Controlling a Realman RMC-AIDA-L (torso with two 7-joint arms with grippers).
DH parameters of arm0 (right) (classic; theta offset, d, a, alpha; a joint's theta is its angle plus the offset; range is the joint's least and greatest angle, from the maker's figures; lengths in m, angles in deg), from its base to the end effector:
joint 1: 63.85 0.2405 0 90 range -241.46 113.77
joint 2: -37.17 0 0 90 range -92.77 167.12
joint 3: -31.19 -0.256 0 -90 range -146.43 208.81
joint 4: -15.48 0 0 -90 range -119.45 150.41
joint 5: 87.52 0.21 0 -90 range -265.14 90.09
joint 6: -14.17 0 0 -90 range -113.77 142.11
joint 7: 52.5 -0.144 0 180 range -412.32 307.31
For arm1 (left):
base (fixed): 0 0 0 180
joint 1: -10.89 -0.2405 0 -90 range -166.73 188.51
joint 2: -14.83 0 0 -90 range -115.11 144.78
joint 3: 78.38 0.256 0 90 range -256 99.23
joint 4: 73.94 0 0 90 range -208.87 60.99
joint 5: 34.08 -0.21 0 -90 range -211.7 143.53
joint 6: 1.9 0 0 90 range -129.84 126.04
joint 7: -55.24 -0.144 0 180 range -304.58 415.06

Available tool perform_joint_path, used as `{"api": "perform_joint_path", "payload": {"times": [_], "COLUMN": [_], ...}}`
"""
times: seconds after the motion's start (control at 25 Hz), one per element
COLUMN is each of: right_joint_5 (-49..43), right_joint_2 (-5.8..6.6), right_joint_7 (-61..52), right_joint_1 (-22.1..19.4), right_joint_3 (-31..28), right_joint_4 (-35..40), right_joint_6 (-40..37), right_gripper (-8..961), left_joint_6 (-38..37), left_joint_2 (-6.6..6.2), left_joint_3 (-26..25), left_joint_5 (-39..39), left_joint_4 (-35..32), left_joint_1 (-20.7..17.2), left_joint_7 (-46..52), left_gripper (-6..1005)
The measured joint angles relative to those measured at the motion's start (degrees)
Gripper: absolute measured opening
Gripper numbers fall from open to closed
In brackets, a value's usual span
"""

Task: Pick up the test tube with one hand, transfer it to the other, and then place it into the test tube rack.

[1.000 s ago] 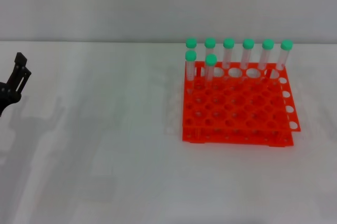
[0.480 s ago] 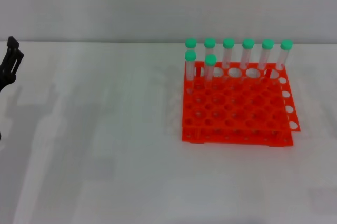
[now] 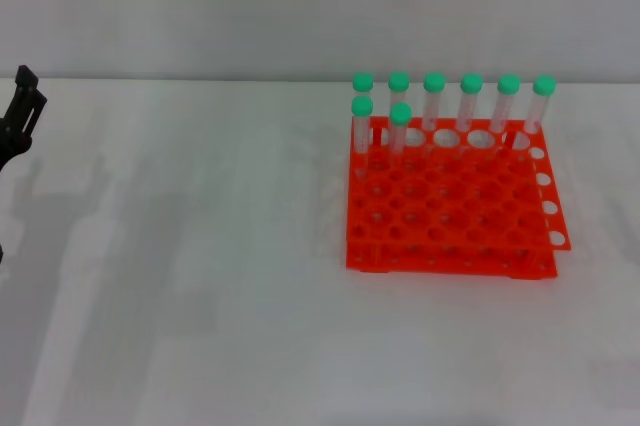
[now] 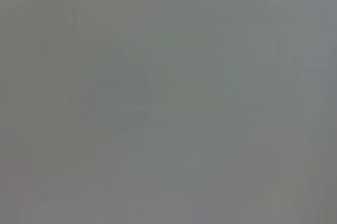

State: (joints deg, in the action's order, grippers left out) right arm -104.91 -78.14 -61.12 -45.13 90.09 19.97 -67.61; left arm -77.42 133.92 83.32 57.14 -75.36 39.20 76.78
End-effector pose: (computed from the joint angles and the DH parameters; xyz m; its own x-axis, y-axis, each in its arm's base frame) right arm 0.3750 0.2892 0.0761 0.8024 0.2342 -0.5490 -0.5762 0.0644 -0.8147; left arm -0.3404 0.3348 0.0321 0.5376 -0.1879 0.8220 0.8366 -0.0026 -0.5478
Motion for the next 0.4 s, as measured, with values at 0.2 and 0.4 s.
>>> {"api": "perform_joint_path", "payload": {"times": [0.2,0.4], "right_joint_5": [0.0,0.2], "right_joint_2": [0.01,0.01], "right_joint_7": [-2.6,-6.2], "right_joint_1": [0.3,0.2], "right_joint_3": [0.0,-0.1], "right_joint_4": [0.2,0.2], "right_joint_6": [0.0,0.1], "right_gripper": [872,872], "left_joint_6": [-0.1,0.1], "left_joint_2": [0.01,0.09], "left_joint_3": [0.0,-0.2], "left_joint_5": [-0.1,0.3], "left_joint_4": [0.1,0.1], "left_joint_1": [-0.8,-1.8], "left_joint_7": [-0.2,-0.8], "left_gripper": [885,885]}}
